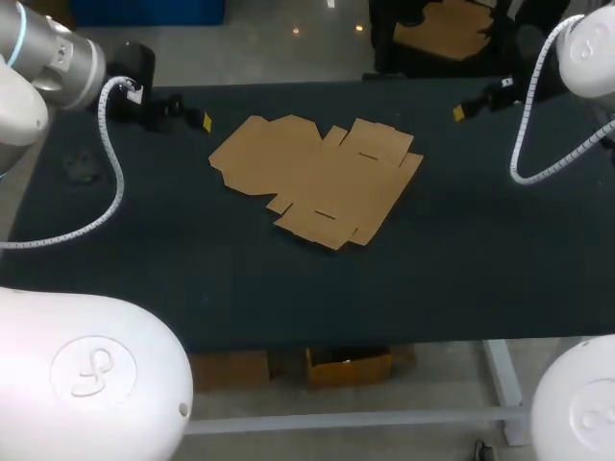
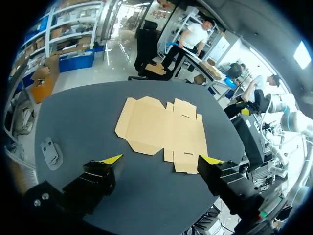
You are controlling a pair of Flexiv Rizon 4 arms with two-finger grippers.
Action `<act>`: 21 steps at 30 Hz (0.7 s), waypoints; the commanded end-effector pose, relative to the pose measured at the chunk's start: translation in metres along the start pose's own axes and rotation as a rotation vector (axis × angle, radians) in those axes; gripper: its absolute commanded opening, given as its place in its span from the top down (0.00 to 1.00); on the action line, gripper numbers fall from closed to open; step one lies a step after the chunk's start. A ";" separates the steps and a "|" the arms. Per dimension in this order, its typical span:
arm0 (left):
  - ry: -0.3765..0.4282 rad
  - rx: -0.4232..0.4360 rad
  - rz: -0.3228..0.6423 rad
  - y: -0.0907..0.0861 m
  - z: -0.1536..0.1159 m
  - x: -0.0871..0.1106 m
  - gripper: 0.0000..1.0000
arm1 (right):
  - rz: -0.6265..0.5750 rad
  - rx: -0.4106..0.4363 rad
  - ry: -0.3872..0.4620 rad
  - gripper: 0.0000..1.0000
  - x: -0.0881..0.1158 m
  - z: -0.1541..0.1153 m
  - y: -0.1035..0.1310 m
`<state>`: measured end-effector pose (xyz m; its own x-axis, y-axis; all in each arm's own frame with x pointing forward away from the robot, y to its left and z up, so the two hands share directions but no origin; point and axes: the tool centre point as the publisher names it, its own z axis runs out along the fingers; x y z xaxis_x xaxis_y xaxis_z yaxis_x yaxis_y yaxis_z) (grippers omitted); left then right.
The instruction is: Assemble the packaging by folding the flat box into shape, placing the metal phone stand inside, and closing the box properly
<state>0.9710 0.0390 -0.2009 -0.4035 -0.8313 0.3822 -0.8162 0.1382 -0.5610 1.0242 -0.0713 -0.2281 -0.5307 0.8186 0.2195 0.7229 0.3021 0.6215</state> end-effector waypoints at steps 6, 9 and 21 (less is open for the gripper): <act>0.005 -0.025 -0.129 0.007 0.001 -0.003 0.00 | 0.066 0.063 0.020 0.00 -0.006 0.005 -0.003; -0.001 -0.031 -0.157 0.014 -0.001 -0.001 0.00 | 0.084 0.103 0.014 0.00 -0.002 0.009 -0.007; 0.019 -0.092 -0.305 0.037 0.002 0.005 0.00 | 0.119 0.235 0.049 0.00 0.005 0.025 -0.021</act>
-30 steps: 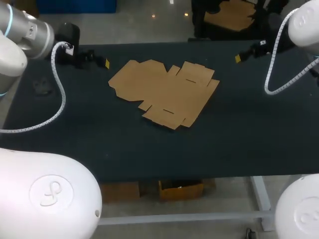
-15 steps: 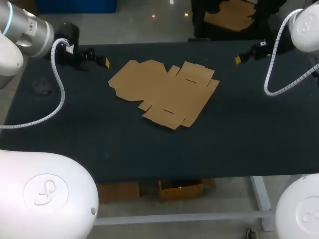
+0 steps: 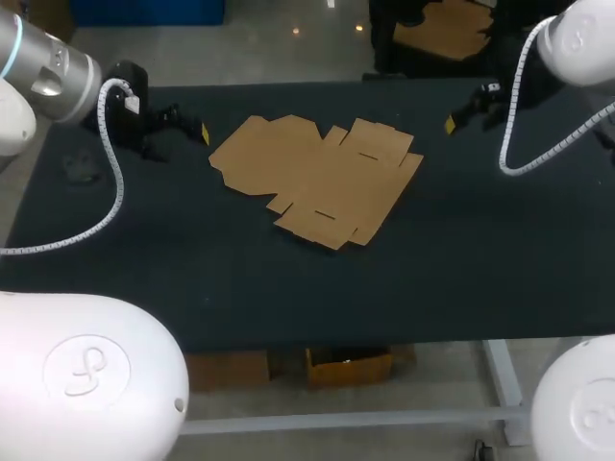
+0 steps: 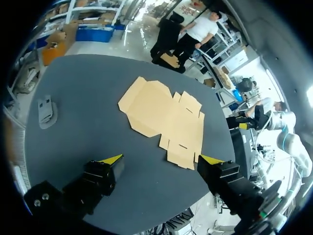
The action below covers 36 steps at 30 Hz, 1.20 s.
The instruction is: Assemble the packaging by folding the flat box into shape, placing the metal phone stand inside, and closing the box properly
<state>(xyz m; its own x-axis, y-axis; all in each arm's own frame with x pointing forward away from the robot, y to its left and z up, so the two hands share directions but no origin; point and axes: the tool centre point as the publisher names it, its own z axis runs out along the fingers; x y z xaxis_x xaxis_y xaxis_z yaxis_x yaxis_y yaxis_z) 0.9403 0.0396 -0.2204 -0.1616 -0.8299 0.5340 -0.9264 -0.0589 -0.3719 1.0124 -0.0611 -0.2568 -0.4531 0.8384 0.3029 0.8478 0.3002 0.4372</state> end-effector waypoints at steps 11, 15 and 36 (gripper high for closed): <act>0.027 -0.078 -0.077 0.011 0.010 -0.002 0.00 | 0.054 0.083 0.057 0.00 -0.006 0.012 -0.020; 0.021 -0.102 -0.109 0.016 0.012 -0.001 0.00 | 0.065 0.100 0.062 0.00 -0.004 0.014 -0.026; 0.032 -0.167 -0.211 0.021 0.017 -0.006 0.00 | 0.128 0.162 0.085 0.00 0.001 0.020 -0.035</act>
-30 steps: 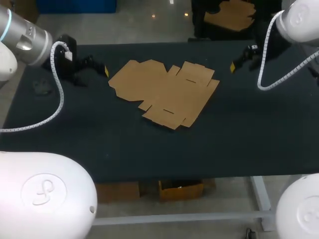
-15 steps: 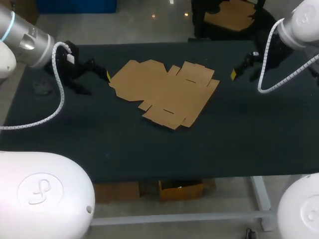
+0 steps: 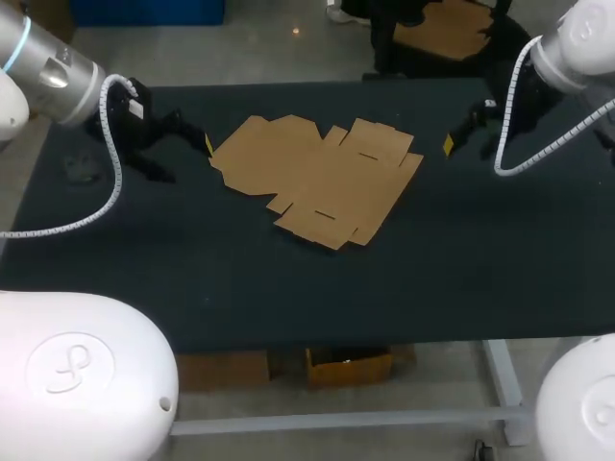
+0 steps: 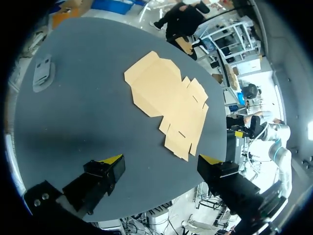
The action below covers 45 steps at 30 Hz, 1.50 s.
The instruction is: Assemble the packaging by folding the flat box into shape, placing the metal phone stand inside, and closing the box properly
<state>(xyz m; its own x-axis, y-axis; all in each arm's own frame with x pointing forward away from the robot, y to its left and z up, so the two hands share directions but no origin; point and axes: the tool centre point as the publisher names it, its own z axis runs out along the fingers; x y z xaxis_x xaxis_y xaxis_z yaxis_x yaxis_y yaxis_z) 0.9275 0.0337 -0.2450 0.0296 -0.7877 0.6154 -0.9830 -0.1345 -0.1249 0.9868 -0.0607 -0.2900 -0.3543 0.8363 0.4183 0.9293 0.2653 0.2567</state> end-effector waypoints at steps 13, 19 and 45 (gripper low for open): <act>-0.006 -0.003 -0.002 0.000 0.000 0.001 0.00 | -0.001 0.007 0.003 0.00 0.000 -0.001 0.001; -0.006 -0.003 -0.002 0.000 0.000 0.001 0.00 | -0.034 -0.002 0.006 0.00 0.001 -0.004 0.012; 0.044 -0.091 -0.117 0.015 0.018 0.014 0.00 | -0.111 0.166 0.018 0.00 -0.035 0.009 0.046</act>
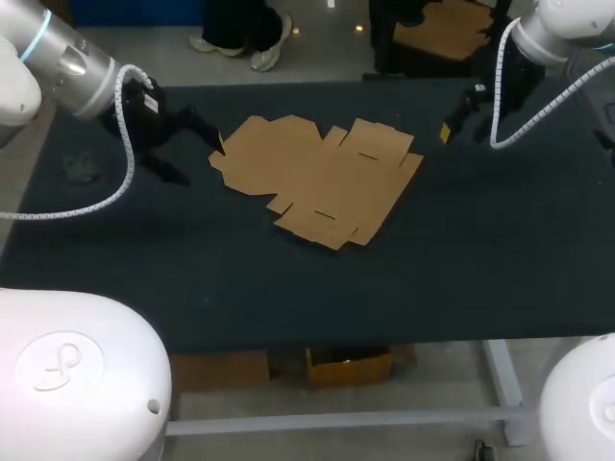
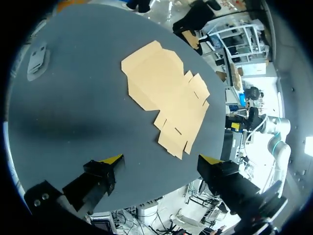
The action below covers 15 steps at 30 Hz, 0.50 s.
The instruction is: Assemble the packaging by folding the flat box into shape, placing the metal phone stand inside, and closing the box properly
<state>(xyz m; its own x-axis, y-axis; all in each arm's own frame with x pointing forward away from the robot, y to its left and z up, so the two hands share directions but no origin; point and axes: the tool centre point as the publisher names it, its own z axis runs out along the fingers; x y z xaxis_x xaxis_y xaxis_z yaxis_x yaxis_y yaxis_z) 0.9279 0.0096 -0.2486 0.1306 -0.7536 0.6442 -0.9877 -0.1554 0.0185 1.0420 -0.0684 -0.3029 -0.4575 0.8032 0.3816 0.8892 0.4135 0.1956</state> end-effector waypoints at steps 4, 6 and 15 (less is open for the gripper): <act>0.041 -0.015 -0.028 0.026 0.011 0.001 0.00 | 0.010 0.033 0.038 0.00 -0.006 -0.005 -0.011; 0.035 -0.018 -0.033 0.032 0.017 0.003 0.00 | 0.010 0.031 0.040 0.00 -0.005 -0.004 -0.014; 0.038 0.017 -0.084 0.050 0.042 0.011 0.00 | 0.004 0.037 0.040 0.00 -0.001 -0.003 -0.017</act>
<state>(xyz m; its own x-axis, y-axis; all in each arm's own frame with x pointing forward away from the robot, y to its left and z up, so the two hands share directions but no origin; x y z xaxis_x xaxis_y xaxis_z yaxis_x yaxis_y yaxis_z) 0.8917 -0.0245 -0.2685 0.2056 -0.7129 0.6705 -0.9755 -0.2044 0.0818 1.0299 -0.0773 -0.3051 -0.4521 0.7866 0.4204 0.8902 0.4274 0.1576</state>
